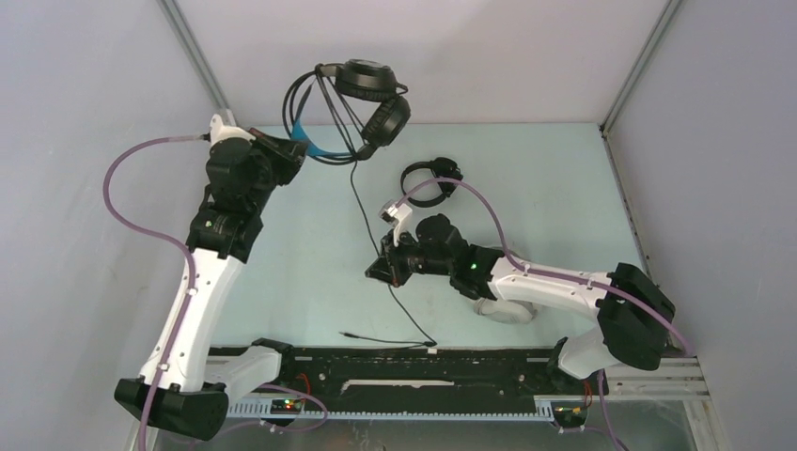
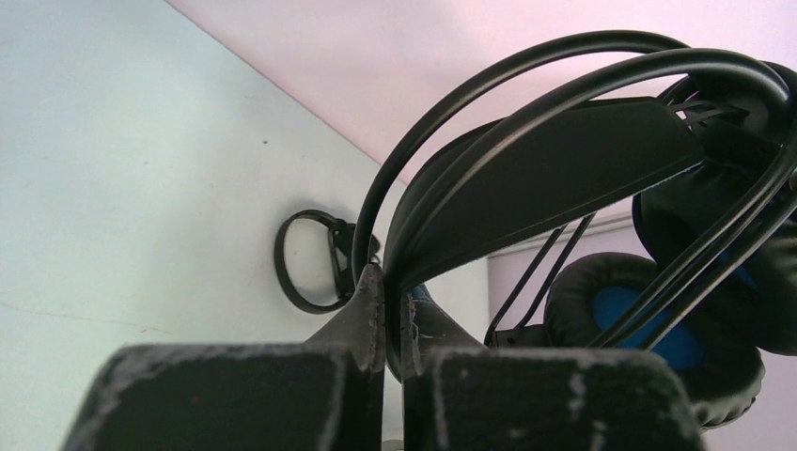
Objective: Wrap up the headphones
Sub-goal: Wrap the headphones cable around the headphones.
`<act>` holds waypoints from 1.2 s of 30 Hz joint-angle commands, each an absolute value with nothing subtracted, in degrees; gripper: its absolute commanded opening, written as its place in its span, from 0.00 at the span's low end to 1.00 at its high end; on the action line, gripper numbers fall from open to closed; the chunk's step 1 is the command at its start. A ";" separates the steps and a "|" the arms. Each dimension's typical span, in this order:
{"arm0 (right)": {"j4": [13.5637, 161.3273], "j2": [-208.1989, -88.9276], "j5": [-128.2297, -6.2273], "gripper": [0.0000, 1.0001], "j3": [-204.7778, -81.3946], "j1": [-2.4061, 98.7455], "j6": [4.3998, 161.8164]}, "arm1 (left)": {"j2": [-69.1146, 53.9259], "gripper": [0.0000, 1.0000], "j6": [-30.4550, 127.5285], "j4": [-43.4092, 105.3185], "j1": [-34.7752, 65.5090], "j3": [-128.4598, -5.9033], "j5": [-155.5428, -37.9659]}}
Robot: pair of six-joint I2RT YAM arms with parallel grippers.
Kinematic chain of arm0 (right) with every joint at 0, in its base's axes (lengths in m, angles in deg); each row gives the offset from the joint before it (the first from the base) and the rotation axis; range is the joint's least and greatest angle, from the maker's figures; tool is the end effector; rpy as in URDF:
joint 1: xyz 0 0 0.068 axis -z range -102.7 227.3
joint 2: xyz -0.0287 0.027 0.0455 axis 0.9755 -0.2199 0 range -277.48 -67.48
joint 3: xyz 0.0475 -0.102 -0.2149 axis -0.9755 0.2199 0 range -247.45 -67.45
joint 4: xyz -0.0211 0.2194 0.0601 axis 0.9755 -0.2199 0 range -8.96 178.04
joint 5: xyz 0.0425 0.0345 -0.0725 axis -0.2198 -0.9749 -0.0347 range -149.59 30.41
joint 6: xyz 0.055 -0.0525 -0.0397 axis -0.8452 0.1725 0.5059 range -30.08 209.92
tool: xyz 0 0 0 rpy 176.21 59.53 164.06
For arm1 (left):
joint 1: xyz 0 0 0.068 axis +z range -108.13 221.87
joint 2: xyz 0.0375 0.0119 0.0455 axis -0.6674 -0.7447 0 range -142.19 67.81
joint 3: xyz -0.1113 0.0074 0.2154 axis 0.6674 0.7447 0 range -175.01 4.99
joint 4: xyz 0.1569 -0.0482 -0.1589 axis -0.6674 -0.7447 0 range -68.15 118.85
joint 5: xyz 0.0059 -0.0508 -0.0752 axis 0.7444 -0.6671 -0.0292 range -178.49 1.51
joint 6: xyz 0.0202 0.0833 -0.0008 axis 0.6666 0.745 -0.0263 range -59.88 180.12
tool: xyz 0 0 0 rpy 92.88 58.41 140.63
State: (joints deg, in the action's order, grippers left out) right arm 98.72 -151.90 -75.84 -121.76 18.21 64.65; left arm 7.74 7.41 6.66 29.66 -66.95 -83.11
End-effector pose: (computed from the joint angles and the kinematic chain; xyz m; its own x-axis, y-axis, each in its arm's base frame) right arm 0.1599 0.3085 0.2431 -0.5641 -0.1442 -0.8130 -0.7944 0.3632 0.4868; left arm 0.2394 -0.0445 0.3901 -0.2018 -0.7667 -0.6095 -0.0664 0.6315 -0.7725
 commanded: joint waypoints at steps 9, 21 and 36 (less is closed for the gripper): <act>105.42 -153.09 -77.19 0.00 -117.69 24.07 61.79 | 10.63 0.00 0.82 16.69 32.02 -68.64 -97.75; 117.38 -156.53 -83.89 0.14 -112.46 26.12 68.88 | 12.88 0.00 4.71 10.72 32.11 -70.83 -103.03; 126.68 -164.10 -82.18 0.16 -107.05 19.85 68.13 | 11.15 0.00 7.56 6.85 32.47 -75.76 -99.76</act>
